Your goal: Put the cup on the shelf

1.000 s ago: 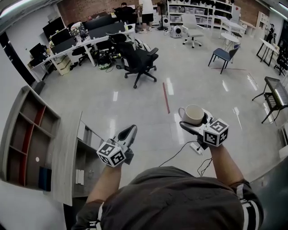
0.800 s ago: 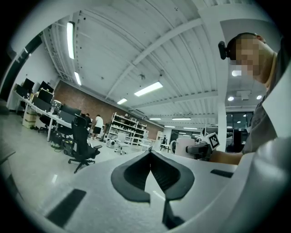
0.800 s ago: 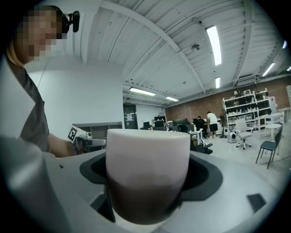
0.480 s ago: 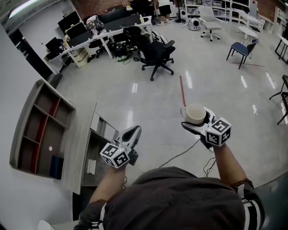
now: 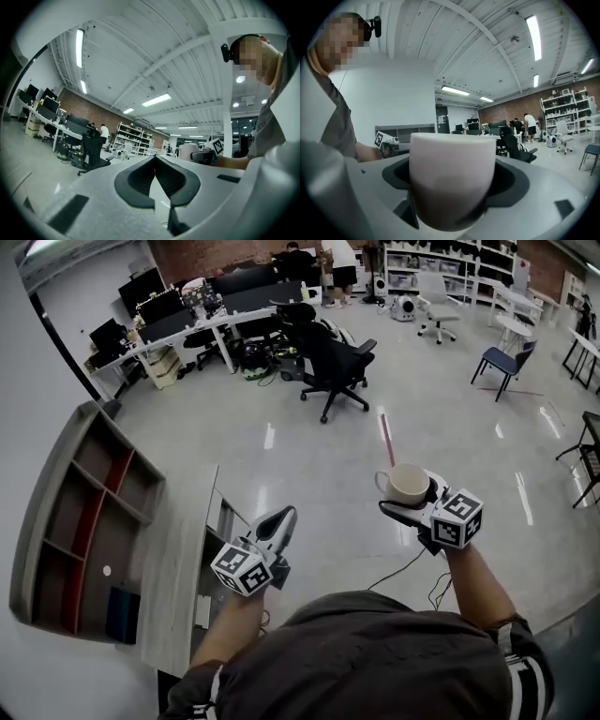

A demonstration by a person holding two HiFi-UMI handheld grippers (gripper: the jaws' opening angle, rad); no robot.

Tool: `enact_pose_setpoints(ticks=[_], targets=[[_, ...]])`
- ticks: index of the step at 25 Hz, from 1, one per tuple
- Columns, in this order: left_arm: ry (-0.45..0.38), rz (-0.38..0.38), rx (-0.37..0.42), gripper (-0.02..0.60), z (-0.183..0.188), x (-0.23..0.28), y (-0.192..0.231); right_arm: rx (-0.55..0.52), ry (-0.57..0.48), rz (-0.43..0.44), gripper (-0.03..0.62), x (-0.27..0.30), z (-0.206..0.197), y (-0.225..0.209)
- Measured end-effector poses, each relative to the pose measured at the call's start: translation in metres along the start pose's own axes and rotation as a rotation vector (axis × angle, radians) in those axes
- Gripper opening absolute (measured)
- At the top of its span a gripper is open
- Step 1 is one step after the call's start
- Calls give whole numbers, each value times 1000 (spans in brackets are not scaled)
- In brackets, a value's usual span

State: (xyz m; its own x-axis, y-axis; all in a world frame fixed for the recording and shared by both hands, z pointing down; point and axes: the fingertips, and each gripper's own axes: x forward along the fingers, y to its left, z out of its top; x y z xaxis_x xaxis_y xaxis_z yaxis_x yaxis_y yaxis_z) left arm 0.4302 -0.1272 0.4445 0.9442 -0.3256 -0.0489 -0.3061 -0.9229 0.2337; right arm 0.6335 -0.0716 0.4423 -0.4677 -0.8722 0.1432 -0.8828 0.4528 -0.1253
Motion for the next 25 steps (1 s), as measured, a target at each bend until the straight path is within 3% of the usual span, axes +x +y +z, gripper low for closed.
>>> enact_pose_setpoints(ticks=[5,11,17,25], targets=[[34,-30,43,5,32,-76,102,41,-49,-12,440,115,22,71],[47,-87,50,5,57,-133,174,38,-33,-41,440,194,31,128],[45,-136,14,5,64,-148,198,42,-22,-97,440,213,33,146],[55,-144,19,5,61,-150,186,47,-32,-96,440,205,29,150]])
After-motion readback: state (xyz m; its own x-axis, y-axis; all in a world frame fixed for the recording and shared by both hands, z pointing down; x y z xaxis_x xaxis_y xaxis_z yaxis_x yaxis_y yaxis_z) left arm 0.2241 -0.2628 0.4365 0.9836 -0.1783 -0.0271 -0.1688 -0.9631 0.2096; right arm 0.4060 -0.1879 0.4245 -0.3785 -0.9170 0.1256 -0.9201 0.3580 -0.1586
